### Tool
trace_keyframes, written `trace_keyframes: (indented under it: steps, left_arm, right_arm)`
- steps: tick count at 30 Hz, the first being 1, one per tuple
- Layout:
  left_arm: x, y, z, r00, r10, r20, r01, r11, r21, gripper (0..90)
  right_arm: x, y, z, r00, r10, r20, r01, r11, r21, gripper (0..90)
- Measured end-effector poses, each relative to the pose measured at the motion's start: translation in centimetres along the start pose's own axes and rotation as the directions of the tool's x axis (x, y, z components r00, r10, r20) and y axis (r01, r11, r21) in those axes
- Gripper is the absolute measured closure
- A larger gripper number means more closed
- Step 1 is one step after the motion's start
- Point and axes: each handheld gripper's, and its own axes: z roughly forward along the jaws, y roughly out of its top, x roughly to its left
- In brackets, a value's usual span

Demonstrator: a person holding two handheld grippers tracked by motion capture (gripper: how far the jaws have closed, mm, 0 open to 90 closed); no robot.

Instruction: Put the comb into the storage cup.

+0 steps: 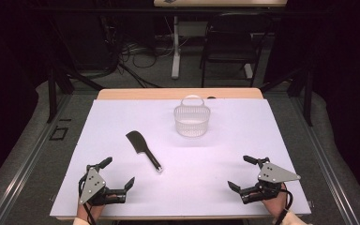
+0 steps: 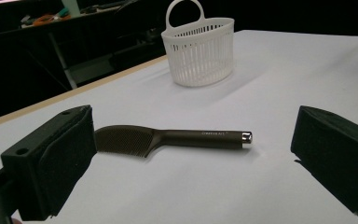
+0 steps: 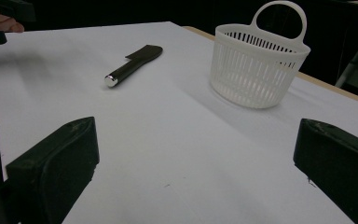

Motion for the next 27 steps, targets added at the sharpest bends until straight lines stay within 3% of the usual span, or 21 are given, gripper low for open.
trace_keyframes:
  steps: [15,27]
  left_arm:
    - [-0.2,0.5,0.9,0.9999,-0.004,0.011,0.004,0.9997,0.024,0.2]
    - [-0.2,1.0,2.5,0.9981,-0.05,0.035,0.049,0.9979,0.044,0.2]
  right_arm:
    - [-0.1,0.0,0.1,1.0,0.002,-0.003,-0.002,1.0,0.002,0.0]
    - [-0.1,0.0,0.3,1.0,0.003,-0.001,-0.003,1.0,0.013,0.0]
